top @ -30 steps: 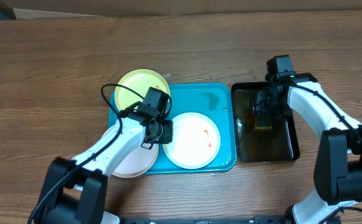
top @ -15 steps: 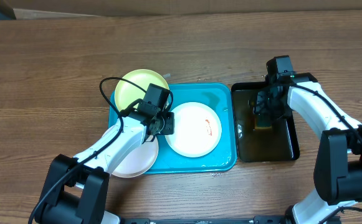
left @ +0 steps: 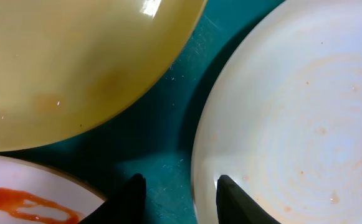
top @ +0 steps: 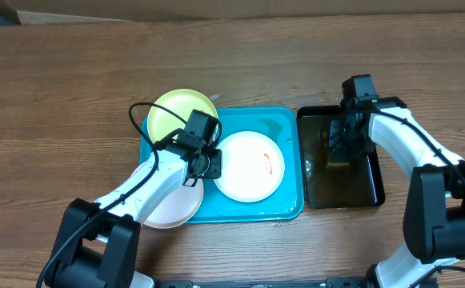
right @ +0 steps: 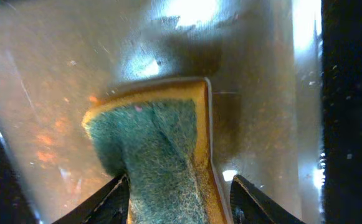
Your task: Clean dirty plates on tray and stack at the side
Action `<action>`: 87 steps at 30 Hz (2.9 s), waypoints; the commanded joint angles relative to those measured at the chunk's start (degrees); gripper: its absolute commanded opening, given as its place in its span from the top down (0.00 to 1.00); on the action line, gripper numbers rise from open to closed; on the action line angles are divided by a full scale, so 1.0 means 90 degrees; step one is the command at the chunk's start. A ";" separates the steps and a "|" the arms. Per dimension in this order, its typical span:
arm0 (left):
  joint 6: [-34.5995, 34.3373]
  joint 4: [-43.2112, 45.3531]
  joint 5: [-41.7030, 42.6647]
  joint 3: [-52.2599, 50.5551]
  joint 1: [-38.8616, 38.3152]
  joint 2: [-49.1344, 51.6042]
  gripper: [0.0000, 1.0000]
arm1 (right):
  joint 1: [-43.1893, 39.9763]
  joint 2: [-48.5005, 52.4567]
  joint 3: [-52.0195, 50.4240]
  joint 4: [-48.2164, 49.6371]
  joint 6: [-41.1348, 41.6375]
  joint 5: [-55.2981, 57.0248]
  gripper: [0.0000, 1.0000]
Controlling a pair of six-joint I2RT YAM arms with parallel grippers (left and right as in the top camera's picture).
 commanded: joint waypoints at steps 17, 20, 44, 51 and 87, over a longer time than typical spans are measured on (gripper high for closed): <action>0.0056 0.0153 -0.0066 0.0109 0.0000 0.0041 0.56 | 0.0034 0.0012 -0.0221 0.0384 -0.0367 -0.0299 0.46; 0.0056 0.0170 -0.0063 0.0104 0.0000 0.0041 0.56 | 0.0034 0.0017 -0.0301 0.0585 -0.0369 -0.0282 0.46; 0.0199 0.0228 -0.0087 0.0097 0.0000 0.0078 0.35 | 0.0034 0.0017 -0.0457 0.0833 -0.0534 -0.0287 0.96; 0.0199 0.0192 -0.0066 0.0097 0.0000 0.0126 0.44 | 0.0034 0.0017 -0.0457 0.0831 -0.0534 -0.0287 0.96; 0.0401 0.0355 -0.0182 0.0206 0.0012 0.0556 0.96 | 0.0034 -0.0117 0.0891 -0.0704 -0.0143 -0.0374 0.96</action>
